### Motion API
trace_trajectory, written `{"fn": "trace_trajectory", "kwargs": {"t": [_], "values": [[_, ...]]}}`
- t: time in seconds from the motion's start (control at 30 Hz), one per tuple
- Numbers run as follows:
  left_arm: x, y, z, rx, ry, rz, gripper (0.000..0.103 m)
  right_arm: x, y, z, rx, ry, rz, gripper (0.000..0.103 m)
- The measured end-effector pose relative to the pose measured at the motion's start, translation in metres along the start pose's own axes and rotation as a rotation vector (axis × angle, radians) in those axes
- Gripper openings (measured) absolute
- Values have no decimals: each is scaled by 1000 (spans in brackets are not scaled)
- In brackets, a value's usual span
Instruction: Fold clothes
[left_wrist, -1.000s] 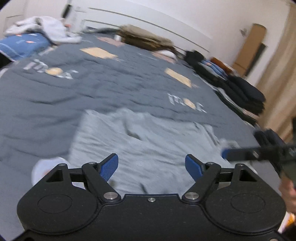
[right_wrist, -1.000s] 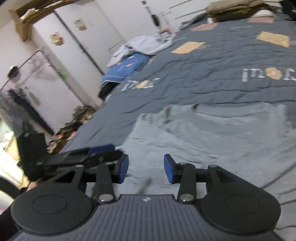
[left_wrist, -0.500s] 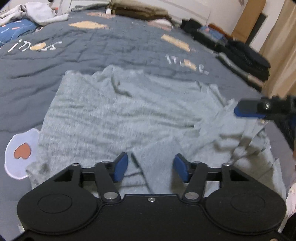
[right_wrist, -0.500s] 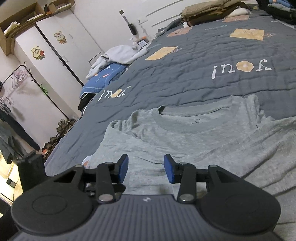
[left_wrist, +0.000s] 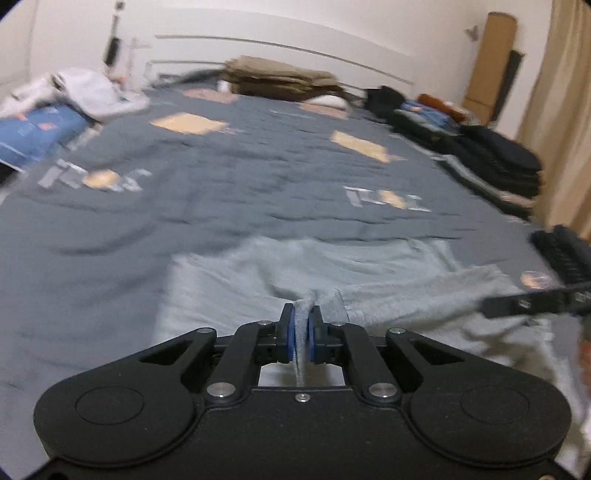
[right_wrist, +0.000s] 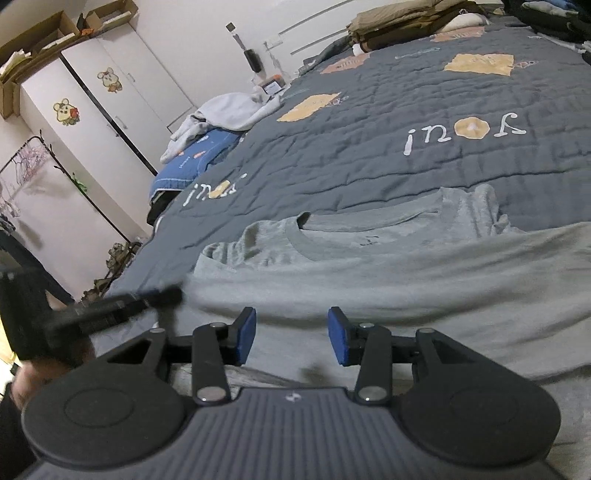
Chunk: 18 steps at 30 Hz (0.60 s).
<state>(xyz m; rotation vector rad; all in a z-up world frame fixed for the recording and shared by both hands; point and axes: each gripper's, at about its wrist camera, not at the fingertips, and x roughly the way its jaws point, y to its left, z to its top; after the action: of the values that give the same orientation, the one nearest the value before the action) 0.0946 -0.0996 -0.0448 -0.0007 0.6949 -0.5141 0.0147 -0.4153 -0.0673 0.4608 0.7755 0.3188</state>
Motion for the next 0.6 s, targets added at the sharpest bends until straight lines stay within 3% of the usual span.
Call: {"fn": "trace_trajectory", "kwargs": {"t": [0.17,0.23,0.33,0.4,0.6], "values": [[8,30,3,-70,55,144,15,2,-7,-1,-5,8,-30,42],[8,32,2,-71,71,178,33,2,-10,-2,-3,12,-45,42],[2,24,2,-10,59,143,55,-1,-10,-2,-28,14,-66,42],[-2,17,0,19,45,129,55,-5,-8,-3,-71,15,-89,42],[8,-17,-18,94,61,-9,55,-24,-20,-4,-108,3,-191,42]]}}
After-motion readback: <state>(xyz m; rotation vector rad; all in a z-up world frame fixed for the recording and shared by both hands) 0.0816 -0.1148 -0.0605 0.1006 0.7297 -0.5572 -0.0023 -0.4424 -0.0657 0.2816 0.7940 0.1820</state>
